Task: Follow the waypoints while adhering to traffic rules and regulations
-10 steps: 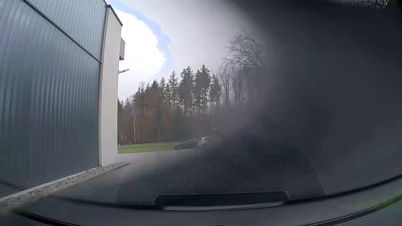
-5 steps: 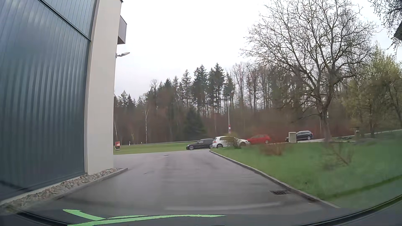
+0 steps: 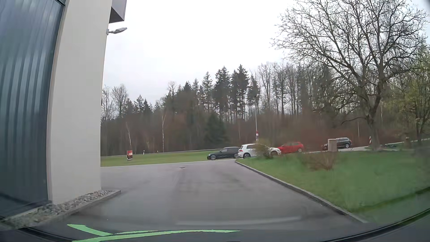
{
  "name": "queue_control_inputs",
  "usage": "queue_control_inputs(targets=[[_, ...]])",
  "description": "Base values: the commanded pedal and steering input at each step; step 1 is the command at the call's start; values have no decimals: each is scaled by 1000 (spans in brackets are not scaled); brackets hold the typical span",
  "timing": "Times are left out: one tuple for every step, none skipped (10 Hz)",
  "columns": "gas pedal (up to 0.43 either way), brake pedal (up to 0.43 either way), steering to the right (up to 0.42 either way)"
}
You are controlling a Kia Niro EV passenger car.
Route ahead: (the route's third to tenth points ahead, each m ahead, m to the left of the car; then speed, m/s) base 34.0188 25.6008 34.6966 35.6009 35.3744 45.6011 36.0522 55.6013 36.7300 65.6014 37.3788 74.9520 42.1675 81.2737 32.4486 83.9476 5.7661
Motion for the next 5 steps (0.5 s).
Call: queue_control_inputs(targets=[[0,0,-38],[0,0,-34],[0,0,-31],[0,0,-30],[0,0,-30]])
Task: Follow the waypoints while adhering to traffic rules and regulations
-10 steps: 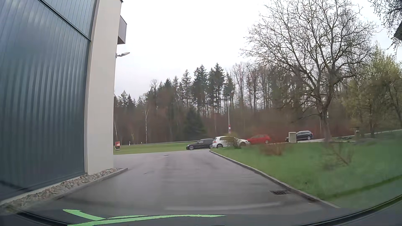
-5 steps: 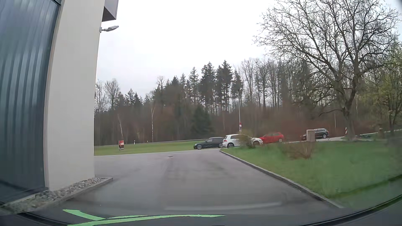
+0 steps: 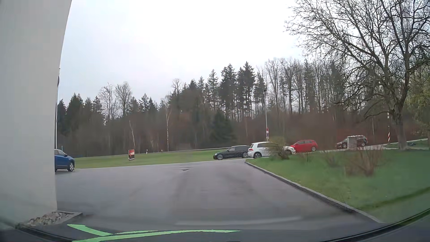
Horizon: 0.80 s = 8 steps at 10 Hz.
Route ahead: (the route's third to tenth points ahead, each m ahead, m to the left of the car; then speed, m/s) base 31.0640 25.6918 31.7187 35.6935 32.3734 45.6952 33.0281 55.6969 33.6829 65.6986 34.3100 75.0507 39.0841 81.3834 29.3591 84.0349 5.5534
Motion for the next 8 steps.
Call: queue_control_inputs(targets=[[0,0,-30],[0,0,-30],[0,0,-29],[0,0,-28],[0,0,-27],[0,6,-23],[0,24,-16],[0,49,-16]])
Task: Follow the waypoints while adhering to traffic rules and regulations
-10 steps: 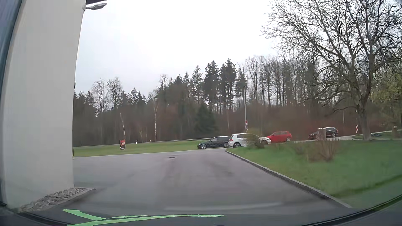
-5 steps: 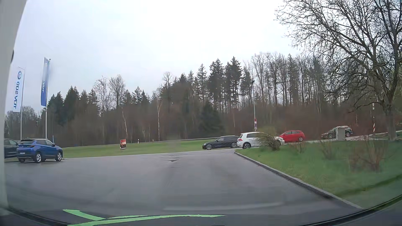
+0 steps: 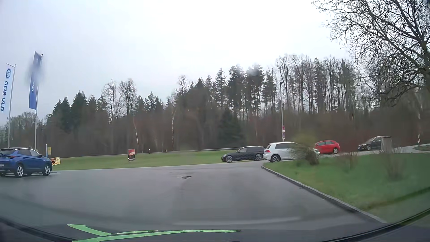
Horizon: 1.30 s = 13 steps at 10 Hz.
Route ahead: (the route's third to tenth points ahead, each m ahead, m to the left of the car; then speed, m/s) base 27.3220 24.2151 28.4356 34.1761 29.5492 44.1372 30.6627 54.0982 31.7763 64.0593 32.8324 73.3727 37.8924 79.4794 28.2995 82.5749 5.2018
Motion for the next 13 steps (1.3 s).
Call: queue_control_inputs(targets=[[0,79,-15],[0,91,-12],[0,98,-10],[0,98,-10],[0,98,-10],[0,98,-10],[0,104,-10],[0,104,-9],[0,104,-8],[0,110,-8],[0,116,-8],[0,116,-9],[0,122,-13]])
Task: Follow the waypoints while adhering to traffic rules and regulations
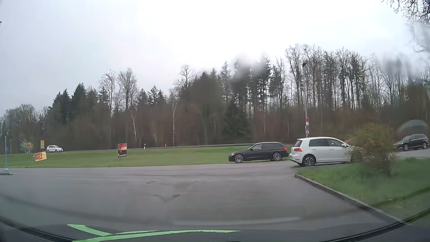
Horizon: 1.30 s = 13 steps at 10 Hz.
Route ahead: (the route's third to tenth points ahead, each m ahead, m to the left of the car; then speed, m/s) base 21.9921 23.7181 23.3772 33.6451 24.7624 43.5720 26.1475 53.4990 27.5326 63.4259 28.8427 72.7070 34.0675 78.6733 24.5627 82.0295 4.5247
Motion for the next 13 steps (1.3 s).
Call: queue_control_inputs(targets=[[0,134,-20],[0,146,-28],[0,165,-32],[0,177,-32],[0,195,-32],[0,201,-32],[0,213,-32],[0,226,-31],[0,226,-31],[0,238,-31],[0,244,-31],[0,250,-31],[0,256,-31]])
